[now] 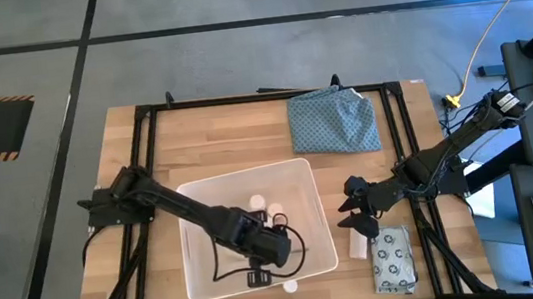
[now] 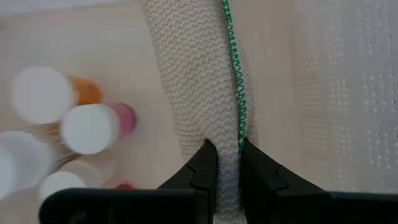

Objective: Pick & place medical supplies in basket/bin
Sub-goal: Put the top white bandage into the white bin, then put the white bandage into the white bin

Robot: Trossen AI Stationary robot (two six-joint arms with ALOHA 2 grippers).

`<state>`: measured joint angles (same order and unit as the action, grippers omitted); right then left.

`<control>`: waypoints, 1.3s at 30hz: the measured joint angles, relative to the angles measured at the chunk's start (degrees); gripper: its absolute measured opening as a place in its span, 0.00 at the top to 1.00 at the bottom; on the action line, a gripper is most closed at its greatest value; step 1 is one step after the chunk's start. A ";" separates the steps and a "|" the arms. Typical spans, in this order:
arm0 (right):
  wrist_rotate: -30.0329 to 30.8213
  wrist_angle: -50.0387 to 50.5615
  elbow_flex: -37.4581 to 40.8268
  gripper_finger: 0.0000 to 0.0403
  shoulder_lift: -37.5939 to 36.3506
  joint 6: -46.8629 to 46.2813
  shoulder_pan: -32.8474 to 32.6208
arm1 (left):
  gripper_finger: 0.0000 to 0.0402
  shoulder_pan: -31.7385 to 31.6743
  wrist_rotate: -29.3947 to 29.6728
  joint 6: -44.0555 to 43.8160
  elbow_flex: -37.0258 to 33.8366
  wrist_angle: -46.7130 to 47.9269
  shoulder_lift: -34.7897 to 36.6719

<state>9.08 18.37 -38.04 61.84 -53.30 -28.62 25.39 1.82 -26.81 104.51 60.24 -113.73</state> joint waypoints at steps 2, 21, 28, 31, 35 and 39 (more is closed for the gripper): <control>0.00 0.00 0.00 0.34 0.00 0.00 0.00 | 0.90 -0.04 -1.09 0.42 0.00 -0.19 -0.65; -0.02 0.42 0.00 0.34 0.00 -0.15 -0.04 | 0.65 -0.37 -4.47 0.11 0.00 -0.04 -1.53; -0.01 0.40 0.02 0.34 0.00 -0.07 -0.04 | 0.63 -0.97 -7.01 0.24 0.02 0.01 -0.70; -0.02 0.40 0.02 0.34 -0.03 -0.31 -0.04 | 0.64 -1.69 -6.71 -0.91 0.00 0.00 1.80; 0.61 2.07 -1.94 0.34 -0.09 -0.72 -0.04 | 0.65 -2.99 -3.21 -2.28 0.01 0.01 7.47; 2.95 10.28 -6.78 0.34 -0.13 -6.36 -0.02 | 0.66 -3.81 6.52 0.57 0.01 0.49 14.82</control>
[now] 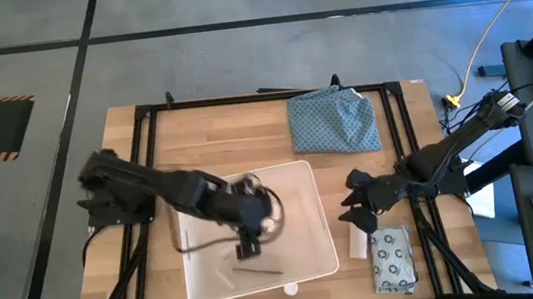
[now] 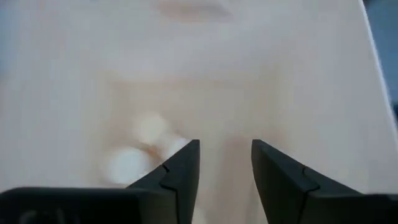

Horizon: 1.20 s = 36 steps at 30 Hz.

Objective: Pick & place medical supplies in basket/bin
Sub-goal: Put the white bandage into the white bin

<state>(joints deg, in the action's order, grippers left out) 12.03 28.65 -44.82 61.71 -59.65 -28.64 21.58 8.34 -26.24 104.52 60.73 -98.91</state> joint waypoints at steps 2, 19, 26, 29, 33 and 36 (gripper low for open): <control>1.06 6.16 -2.80 0.34 0.00 -4.51 0.00 | 0.67 0.14 7.67 2.27 0.01 0.95 3.56; -10.51 15.72 -6.38 0.34 5.09 -33.29 -1.32 | 0.75 8.25 37.32 -3.00 -22.98 10.76 27.03; -11.11 15.59 -6.42 0.34 11.85 -44.91 -3.37 | 0.75 10.79 38.29 -3.22 -41.60 -2.61 37.49; -12.96 16.31 -6.43 0.34 15.24 -49.63 -3.86 | 0.75 12.59 38.50 -3.44 -45.40 -5.90 42.15; -18.51 16.49 -6.42 0.34 19.58 -53.20 -3.91 | 0.76 15.39 40.95 -3.34 -46.81 -8.16 47.19; -19.70 15.90 -6.42 0.34 22.32 -54.31 -3.92 | 0.77 16.94 42.59 -2.36 -46.96 -8.78 50.12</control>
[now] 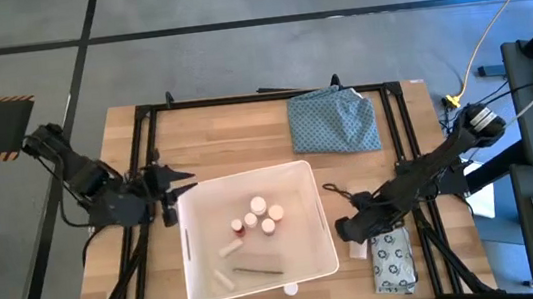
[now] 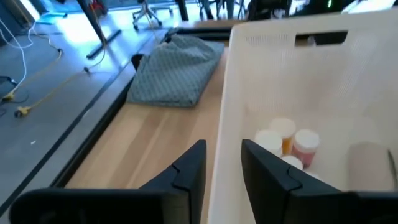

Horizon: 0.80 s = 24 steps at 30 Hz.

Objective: Pick & place medical supplies in basket/bin
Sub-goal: Put the white bandage into the white bin

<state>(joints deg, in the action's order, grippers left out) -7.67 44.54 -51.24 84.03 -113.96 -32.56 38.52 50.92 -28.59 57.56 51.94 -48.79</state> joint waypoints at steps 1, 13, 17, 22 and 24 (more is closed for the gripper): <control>0.00 -0.55 0.00 0.34 0.79 -0.03 0.01 | 0.77 0.32 0.34 -0.01 0.00 0.05 0.67; -0.01 -1.76 0.02 0.34 10.72 2.85 0.14 | 0.78 1.58 -0.49 3.32 -0.02 1.03 1.74; -0.42 -2.57 0.02 0.38 12.34 4.23 0.14 | 0.78 1.58 -1.30 3.36 -0.02 1.19 1.77; -0.43 -2.54 0.02 0.49 11.66 9.57 0.23 | 0.78 1.56 -1.25 1.39 -0.02 3.70 1.77; -0.42 -1.73 0.02 0.54 11.12 11.79 0.31 | 0.78 1.55 -1.01 0.80 -0.02 4.16 1.77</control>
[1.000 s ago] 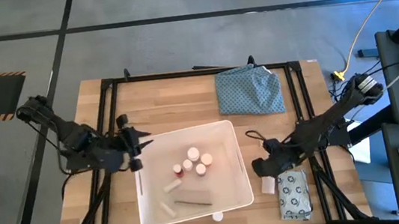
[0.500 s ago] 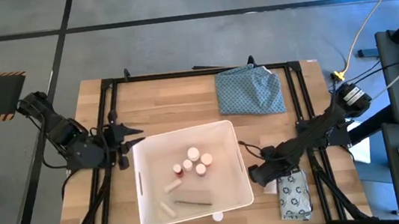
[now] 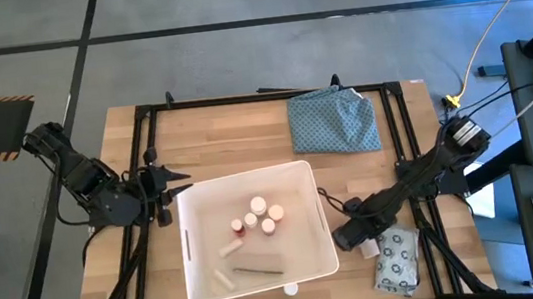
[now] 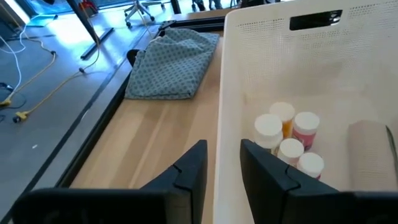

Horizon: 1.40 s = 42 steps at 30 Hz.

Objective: Pick & place medical supplies in basket/bin
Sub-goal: Put the white bandage into the white bin

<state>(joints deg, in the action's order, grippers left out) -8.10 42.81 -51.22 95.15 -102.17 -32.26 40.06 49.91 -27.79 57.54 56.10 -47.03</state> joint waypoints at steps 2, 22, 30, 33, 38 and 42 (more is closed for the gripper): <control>0.01 0.66 0.00 0.58 -0.56 2.18 0.17 | 0.78 -0.03 0.04 0.00 0.00 0.00 0.00; 27.66 12.48 0.02 0.61 -31.69 11.43 0.99 | 0.79 -0.03 -0.09 -4.52 0.00 1.11 0.00; 50.95 -6.62 -7.72 0.61 -38.16 56.03 0.99 | 0.80 0.01 -0.98 -4.57 0.00 1.08 0.00; 52.20 -18.23 -12.49 0.61 -36.83 76.13 1.24 | 0.79 0.01 -1.14 -5.06 0.00 0.98 0.00; 47.53 -26.14 -19.84 0.61 -29.42 96.44 2.78 | 0.80 0.01 -1.74 -7.91 0.00 0.94 0.00; 46.98 -25.82 -23.83 0.61 -20.22 102.60 4.41 | 0.80 0.01 -2.24 -8.07 0.00 0.92 0.00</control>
<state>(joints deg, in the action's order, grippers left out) 38.89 16.99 -75.06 74.94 0.43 -27.85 40.07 47.67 -35.86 57.54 57.02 -47.03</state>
